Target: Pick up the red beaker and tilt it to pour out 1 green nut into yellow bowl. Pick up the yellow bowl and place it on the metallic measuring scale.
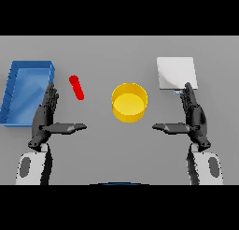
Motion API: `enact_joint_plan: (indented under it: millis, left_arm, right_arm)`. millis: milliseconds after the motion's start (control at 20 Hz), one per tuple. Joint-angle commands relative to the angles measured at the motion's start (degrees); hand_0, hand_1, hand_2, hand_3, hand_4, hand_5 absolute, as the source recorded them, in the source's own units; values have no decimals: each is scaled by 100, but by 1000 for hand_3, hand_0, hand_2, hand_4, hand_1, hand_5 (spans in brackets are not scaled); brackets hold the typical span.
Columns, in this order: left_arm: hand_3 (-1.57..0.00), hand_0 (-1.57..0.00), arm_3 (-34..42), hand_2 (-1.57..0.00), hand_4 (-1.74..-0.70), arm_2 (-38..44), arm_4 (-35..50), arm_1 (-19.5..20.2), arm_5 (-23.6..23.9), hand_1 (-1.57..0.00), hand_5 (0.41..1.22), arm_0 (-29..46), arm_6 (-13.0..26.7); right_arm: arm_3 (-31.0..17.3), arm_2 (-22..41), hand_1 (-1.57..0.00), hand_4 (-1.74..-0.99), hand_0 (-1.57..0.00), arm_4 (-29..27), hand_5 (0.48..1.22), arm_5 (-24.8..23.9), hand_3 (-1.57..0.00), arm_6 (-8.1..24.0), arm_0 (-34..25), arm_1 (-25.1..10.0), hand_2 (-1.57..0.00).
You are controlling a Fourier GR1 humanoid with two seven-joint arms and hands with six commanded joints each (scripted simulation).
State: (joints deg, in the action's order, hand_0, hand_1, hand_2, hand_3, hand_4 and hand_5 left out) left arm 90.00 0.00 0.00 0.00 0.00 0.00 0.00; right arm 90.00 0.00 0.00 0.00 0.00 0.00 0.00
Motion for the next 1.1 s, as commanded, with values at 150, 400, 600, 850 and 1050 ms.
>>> enact_joint_plan:
  millis: [150, 400, 600, 850, 1050]
  left_arm:
    - [1, 1, -78, 1, -1204, 53, 30, 37, 0, 1, 652, -97, 37]
    - [1, 1, 390, 1, -1212, -353, -518, 344, -87, 1, 650, 205, 16]
    - [1, 1, 739, 1, -1226, -515, -671, 424, -102, 1, 661, 349, 239]
    - [1, 1, 93, 1, -1301, -500, -706, 383, -188, 1, 702, -122, 375]
    - [1, 1, -529, 1, -1377, -385, -736, 377, -185, 1, 738, -680, 275]
  right_arm:
    - [12, -11, 1, -1245, 1, -18, 681, 14, 1, -5, 18, -19, 1]
    - [466, 520, 1, -1239, 1, 1195, 679, -216, 1, -736, 535, -435, 1]
    - [773, 652, 1, -1241, 1, 1399, 680, -220, 1, -626, 664, -511, 1]
    - [850, 610, 1, -1275, 1, 1102, 680, -17, 1, -627, 679, -498, 1]
    - [876, 643, 1, -1304, 1, 1103, 678, -53, 1, -708, 743, -410, 1]
